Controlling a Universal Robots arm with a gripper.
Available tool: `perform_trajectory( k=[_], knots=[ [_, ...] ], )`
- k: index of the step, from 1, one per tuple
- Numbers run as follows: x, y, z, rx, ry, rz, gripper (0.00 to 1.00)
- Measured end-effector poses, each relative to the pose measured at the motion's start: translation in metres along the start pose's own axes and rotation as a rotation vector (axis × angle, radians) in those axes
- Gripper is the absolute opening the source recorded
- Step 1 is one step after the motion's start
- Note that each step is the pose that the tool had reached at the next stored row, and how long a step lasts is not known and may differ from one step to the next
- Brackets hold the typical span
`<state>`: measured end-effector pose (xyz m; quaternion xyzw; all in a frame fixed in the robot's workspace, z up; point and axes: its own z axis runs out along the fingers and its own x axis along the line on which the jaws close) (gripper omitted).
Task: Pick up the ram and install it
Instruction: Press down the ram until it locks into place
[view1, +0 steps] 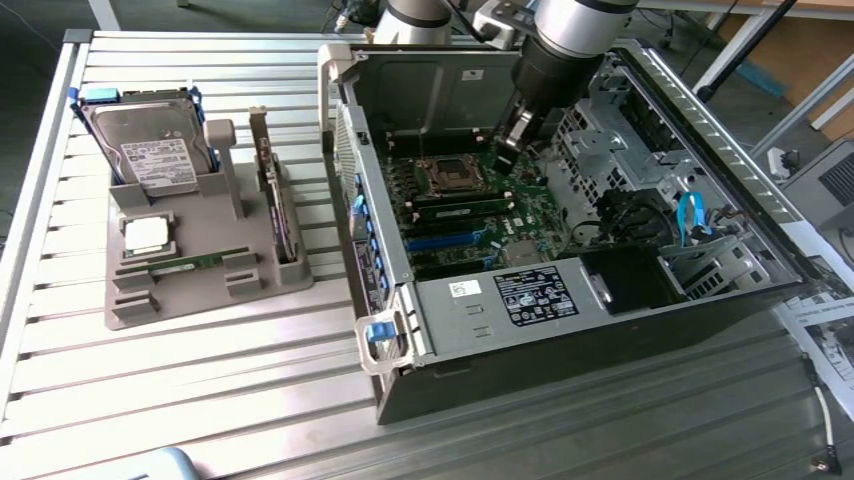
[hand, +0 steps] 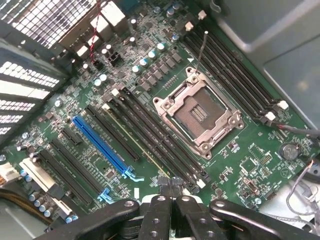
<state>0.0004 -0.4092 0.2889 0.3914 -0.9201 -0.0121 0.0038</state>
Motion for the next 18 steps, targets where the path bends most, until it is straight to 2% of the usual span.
perform_trajectory(
  k=[18],
  knots=[
    [0.0000, 0.0000, 0.0000, 0.0004, -0.0033, 0.134, 0.11]
  ],
)
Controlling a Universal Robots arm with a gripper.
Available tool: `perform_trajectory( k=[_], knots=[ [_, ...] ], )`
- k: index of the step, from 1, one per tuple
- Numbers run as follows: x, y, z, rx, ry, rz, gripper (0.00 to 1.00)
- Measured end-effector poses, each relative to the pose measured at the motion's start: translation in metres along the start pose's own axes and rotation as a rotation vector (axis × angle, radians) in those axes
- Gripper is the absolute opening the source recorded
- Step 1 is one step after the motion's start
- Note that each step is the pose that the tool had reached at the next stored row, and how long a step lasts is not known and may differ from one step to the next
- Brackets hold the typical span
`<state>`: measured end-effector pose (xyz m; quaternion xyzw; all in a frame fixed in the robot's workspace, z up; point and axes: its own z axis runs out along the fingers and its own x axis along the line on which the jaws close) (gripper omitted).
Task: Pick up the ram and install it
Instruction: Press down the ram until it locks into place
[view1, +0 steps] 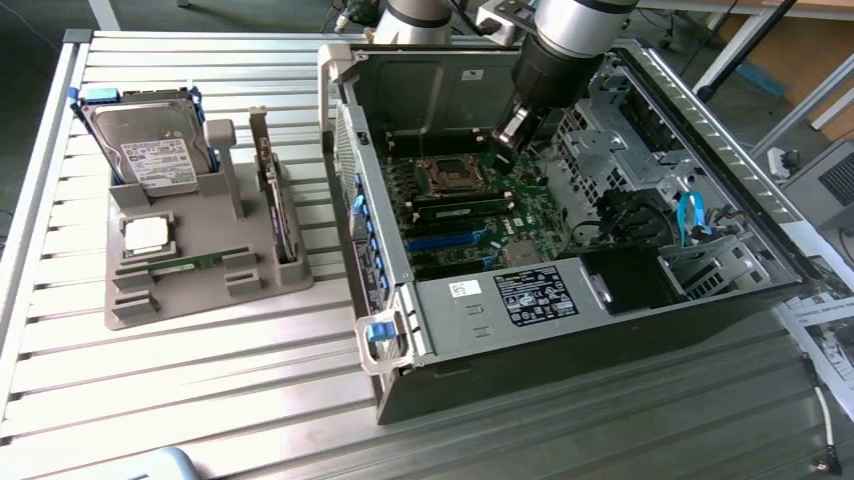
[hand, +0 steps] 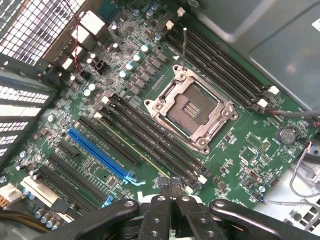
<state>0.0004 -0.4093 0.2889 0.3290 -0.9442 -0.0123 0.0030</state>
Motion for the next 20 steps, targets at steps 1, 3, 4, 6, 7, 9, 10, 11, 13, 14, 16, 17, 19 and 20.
perform_trajectory(
  k=[1, 3, 4, 6, 7, 9, 10, 11, 13, 14, 16, 17, 19, 20],
  knots=[
    [0.0000, 0.0000, 0.0000, 0.0000, -0.0002, 0.006, 0.11],
    [0.0000, 0.0000, 0.0000, 0.0000, -0.0006, 0.022, 0.11],
    [0.0000, 0.0000, 0.0000, 0.0000, -0.0008, 0.032, 0.11],
    [0.0000, 0.0000, 0.0000, 0.0001, -0.0012, 0.045, 0.11],
    [0.0000, 0.0000, 0.0000, 0.0001, -0.0013, 0.050, 0.11],
    [0.0000, 0.0000, 0.0000, 0.0001, -0.0016, 0.063, 0.11],
    [0.0000, 0.0000, 0.0000, 0.0001, -0.0017, 0.069, 0.11],
    [0.0000, 0.0000, 0.0000, 0.0002, -0.0019, 0.075, 0.11],
    [0.0000, 0.0000, 0.0000, 0.0002, -0.0022, 0.088, 0.11],
    [0.0000, 0.0000, 0.0000, 0.0002, -0.0024, 0.094, 0.11],
    [0.0000, 0.0000, 0.0000, 0.0002, -0.0028, 0.109, 0.11],
    [0.0000, 0.0000, 0.0000, 0.0002, -0.0029, 0.115, 0.11],
    [0.0000, 0.0000, 0.0000, 0.0003, -0.0032, 0.129, 0.11],
    [0.0000, 0.0000, 0.0000, 0.0003, -0.0035, 0.138, 0.11]
  ],
)
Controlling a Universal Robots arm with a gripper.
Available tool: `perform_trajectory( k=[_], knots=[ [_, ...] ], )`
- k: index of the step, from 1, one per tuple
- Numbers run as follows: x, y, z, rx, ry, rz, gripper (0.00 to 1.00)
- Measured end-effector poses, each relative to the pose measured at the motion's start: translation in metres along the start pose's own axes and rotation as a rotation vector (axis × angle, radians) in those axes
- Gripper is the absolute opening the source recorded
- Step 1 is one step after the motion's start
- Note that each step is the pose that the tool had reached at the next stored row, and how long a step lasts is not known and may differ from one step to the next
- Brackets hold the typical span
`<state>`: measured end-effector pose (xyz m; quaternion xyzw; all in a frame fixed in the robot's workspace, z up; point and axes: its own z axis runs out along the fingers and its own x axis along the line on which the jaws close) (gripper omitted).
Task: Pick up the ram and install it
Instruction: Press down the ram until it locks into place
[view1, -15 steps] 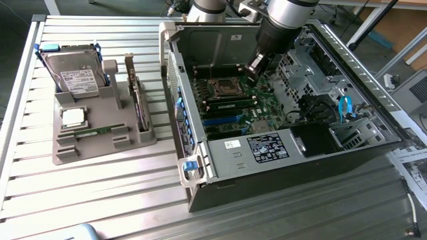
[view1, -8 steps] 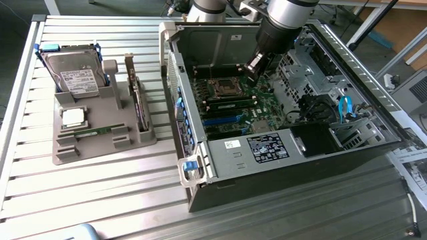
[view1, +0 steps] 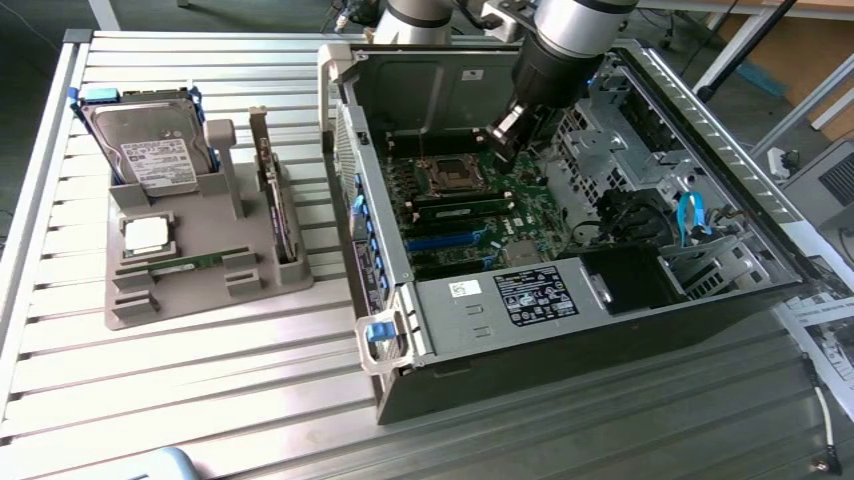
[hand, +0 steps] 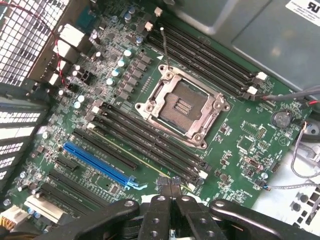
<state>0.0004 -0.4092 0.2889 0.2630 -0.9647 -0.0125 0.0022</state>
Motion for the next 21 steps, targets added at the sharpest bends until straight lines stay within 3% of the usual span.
perform_trajectory(
  k=[21],
  knots=[
    [0.0000, 0.0000, 0.0000, 0.0004, -0.0038, 0.152, 0.11]
  ],
)
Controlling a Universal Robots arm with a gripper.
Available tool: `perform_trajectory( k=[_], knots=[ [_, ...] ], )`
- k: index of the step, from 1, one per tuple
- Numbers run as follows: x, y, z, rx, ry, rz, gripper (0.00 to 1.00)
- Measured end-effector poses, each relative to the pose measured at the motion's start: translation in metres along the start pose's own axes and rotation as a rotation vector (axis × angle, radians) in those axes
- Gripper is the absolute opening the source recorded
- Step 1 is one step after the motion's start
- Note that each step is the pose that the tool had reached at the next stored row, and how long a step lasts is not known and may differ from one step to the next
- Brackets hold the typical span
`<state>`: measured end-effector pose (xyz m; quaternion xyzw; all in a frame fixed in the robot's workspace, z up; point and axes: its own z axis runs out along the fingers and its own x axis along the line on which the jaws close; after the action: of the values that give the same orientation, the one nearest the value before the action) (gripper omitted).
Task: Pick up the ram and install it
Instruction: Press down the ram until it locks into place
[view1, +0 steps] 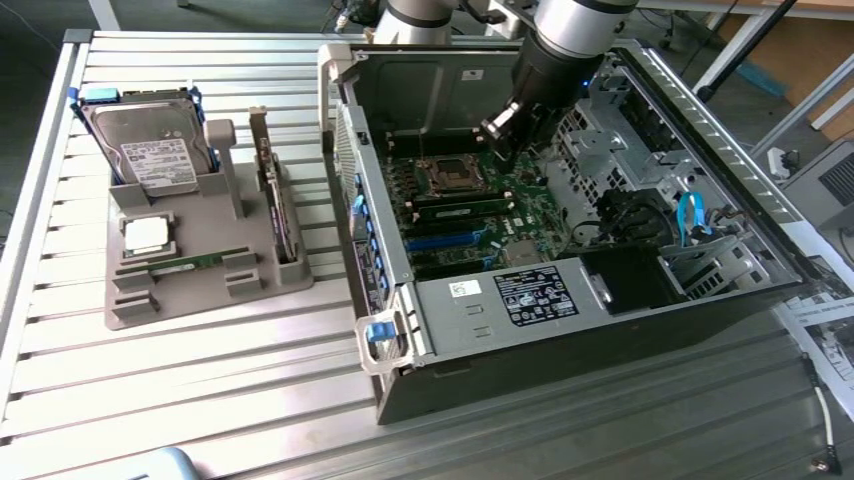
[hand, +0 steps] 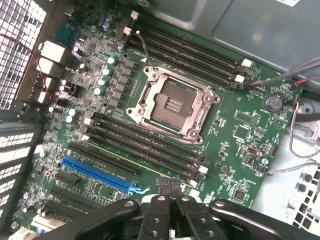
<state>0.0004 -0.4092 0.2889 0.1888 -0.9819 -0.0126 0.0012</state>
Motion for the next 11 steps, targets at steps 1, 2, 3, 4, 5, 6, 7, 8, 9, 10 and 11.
perform_trajectory(
  k=[1, 2, 3, 4, 5, 6, 7, 8, 9, 10, 11],
  knots=[
    [0.0000, 0.0000, 0.0000, 0.0000, -0.0002, 0.007, 0.11],
    [0.0000, 0.0000, 0.0000, 0.0000, -0.0003, 0.014, 0.11],
    [0.0000, 0.0000, 0.0000, 0.0000, -0.0006, 0.025, 0.11],
    [0.0000, 0.0000, 0.0000, 0.0000, -0.0008, 0.033, 0.11],
    [0.0000, 0.0000, 0.0000, 0.0001, -0.0011, 0.042, 0.11],
    [0.0000, 0.0000, 0.0000, 0.0001, -0.0012, 0.049, 0.11],
    [0.0000, 0.0000, 0.0000, 0.0002, -0.0014, 0.056, 0.11],
    [0.0000, 0.0000, 0.0000, 0.0001, -0.0016, 0.063, 0.11],
    [0.0000, 0.0000, 0.0000, 0.0002, -0.0018, 0.071, 0.11],
    [0.0000, 0.0000, 0.0000, 0.0001, -0.0020, 0.079, 0.11],
    [0.0000, 0.0000, 0.0000, 0.0002, -0.0022, 0.086, 0.11]
  ],
)
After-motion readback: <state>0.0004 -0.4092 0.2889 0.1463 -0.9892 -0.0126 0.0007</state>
